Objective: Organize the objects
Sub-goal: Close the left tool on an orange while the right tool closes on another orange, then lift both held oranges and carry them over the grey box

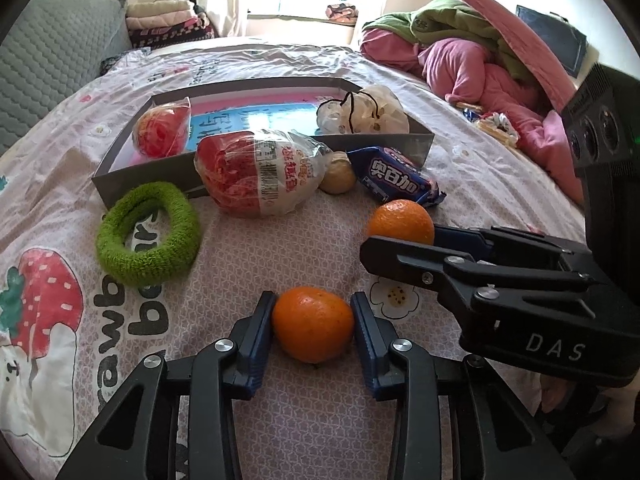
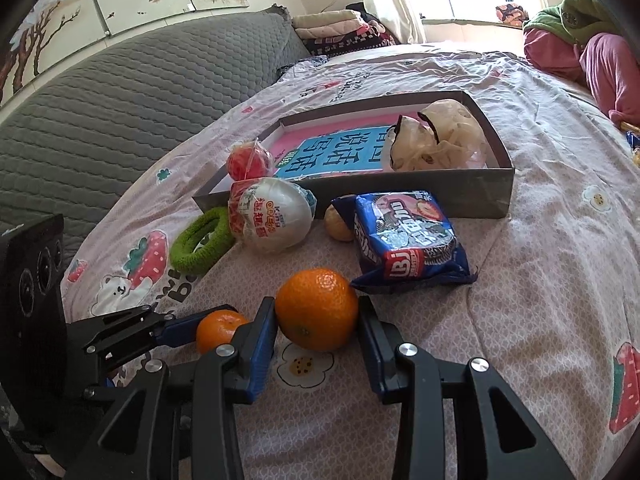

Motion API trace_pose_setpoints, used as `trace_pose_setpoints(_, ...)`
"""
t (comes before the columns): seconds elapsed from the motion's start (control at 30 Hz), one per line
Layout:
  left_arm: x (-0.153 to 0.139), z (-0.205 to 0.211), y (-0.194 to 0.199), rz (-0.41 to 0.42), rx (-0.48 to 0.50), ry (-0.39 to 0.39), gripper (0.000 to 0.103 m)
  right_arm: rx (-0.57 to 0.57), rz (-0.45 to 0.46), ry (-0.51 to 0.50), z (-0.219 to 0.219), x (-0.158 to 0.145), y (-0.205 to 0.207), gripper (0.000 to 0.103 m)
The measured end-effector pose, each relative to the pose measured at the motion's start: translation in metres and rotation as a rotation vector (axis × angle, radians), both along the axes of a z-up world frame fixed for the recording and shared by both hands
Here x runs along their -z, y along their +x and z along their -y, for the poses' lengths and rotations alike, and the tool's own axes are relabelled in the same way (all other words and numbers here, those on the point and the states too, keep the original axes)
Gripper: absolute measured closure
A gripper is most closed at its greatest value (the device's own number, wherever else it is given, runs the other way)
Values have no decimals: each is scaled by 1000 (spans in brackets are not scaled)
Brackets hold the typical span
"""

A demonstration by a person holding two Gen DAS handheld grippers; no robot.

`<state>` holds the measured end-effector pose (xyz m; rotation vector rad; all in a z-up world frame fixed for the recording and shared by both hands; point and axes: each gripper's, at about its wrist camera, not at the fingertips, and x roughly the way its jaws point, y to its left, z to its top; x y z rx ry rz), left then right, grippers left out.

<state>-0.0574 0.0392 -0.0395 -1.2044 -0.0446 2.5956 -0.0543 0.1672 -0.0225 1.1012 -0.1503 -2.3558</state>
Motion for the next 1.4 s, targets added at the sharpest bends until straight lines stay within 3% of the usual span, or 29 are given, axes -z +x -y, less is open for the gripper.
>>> trace_pose_setpoints(0.2,-4,1,6,-8,-1,1,65,0,-53,36,0,-7,10,63)
trace_pose_setpoints(0.5,-15,7,17,-49,-26,-8,65,-9,-63,-42,-9,-18,13,63)
trace_pose_setpoints(1.4,-41,25,23,-122,-74,-4,65,0,-184,-36,-12,-38,25,63)
